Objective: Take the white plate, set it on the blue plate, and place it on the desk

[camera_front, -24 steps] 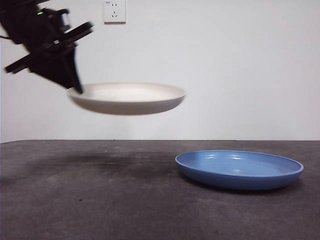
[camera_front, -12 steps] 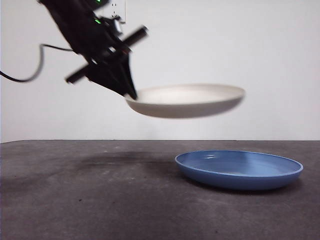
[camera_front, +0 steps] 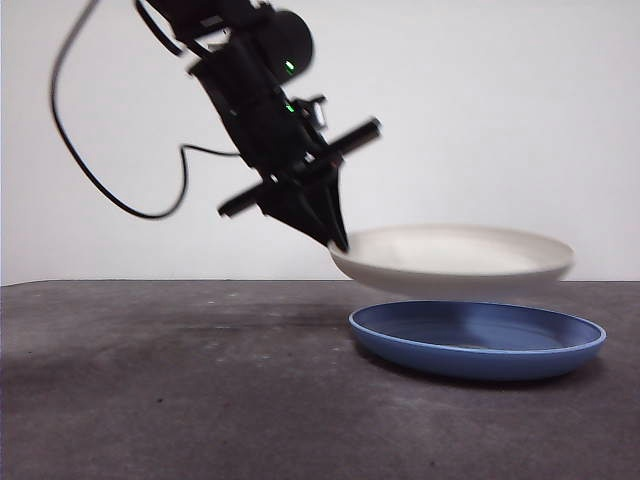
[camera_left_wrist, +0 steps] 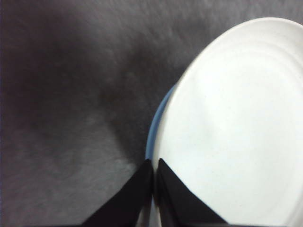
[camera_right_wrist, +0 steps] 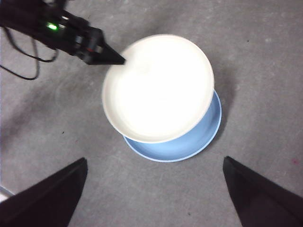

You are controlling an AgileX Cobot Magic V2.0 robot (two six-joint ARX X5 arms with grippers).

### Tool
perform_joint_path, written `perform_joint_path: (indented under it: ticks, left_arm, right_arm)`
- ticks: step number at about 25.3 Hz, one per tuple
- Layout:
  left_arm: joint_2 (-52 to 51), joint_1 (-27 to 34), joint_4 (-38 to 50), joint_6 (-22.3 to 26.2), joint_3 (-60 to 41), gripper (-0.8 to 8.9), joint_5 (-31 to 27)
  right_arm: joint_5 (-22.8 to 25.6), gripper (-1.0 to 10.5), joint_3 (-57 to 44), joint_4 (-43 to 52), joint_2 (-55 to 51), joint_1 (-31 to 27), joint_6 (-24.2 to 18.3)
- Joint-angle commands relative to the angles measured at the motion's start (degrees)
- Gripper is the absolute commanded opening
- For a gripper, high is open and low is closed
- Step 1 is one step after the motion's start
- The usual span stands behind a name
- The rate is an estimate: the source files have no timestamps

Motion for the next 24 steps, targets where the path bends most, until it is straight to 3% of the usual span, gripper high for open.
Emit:
perform_joint_path:
  ticks: [1,7,18,24]
  left_arm:
    - [3.8,-1.4,-0.6,-0.3,3.2,0.10,-0.2]
    - [6.1,-2.8,-0.8,0.3,3.9,0.10,-3.3]
    - [8.8,-4.8,-0.9,1.4,3.9,0.10,-3.3]
    - [8.7,-5.1,-1.5,1.8,5.4,1.64,-3.3]
  right_arm:
    - [0.1,4.6,1.2,-0.2,0.4,0.2,0.6]
    - [0.0,4.6,1.2,-0.9,0.4,0.2,0.5]
    - [0.0,4.6,1.2,-0.9,0.4,0.2,0.6]
    - [0.0,4.6,1.2,-1.3,0.4,0.2,0.5]
